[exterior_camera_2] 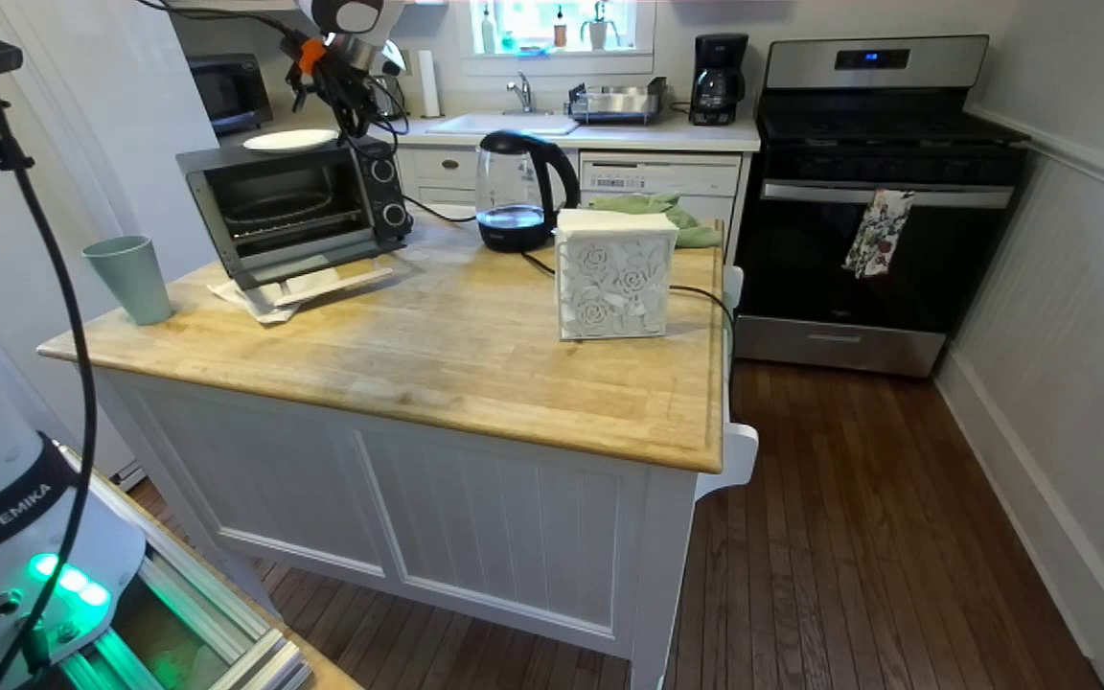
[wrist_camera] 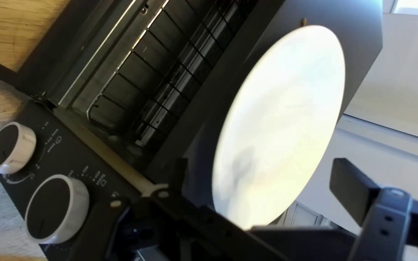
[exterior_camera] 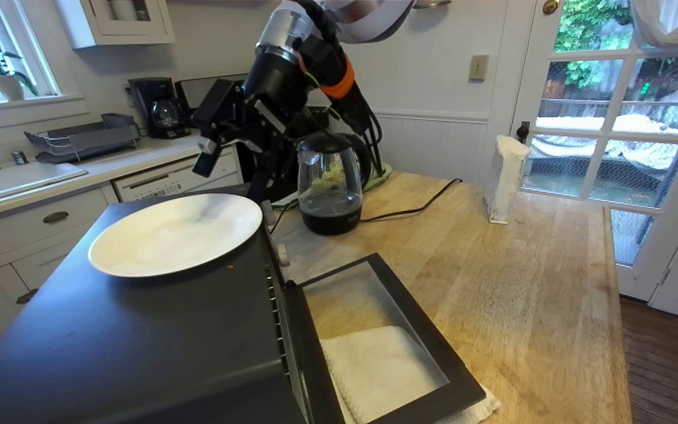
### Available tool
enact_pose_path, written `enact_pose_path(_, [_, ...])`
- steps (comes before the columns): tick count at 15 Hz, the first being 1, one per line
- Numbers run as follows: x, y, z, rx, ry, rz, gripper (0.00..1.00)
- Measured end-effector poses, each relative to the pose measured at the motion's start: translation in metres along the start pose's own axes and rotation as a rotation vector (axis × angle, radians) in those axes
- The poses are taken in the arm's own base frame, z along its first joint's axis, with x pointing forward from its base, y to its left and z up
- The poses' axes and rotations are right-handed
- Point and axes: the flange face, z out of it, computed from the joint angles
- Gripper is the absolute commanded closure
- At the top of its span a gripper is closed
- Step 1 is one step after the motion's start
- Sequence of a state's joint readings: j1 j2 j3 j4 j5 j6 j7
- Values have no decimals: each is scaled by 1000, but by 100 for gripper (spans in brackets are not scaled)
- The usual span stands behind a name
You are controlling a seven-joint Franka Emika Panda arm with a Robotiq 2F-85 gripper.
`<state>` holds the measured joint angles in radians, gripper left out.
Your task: Remove the plate from the oven top and put it in the oven on the oven wire rack
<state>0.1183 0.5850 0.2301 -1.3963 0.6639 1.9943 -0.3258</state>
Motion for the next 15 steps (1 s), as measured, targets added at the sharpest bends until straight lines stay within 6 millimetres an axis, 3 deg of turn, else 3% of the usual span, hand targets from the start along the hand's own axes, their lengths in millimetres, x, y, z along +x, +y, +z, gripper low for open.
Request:
enact_pose_path(9, [18,1,9,35,2,-13,0])
enact_pose_path(14, [22,5,15,56,-33,2,23])
enact_pose_path(15, [22,6,17,60,-42,5,21])
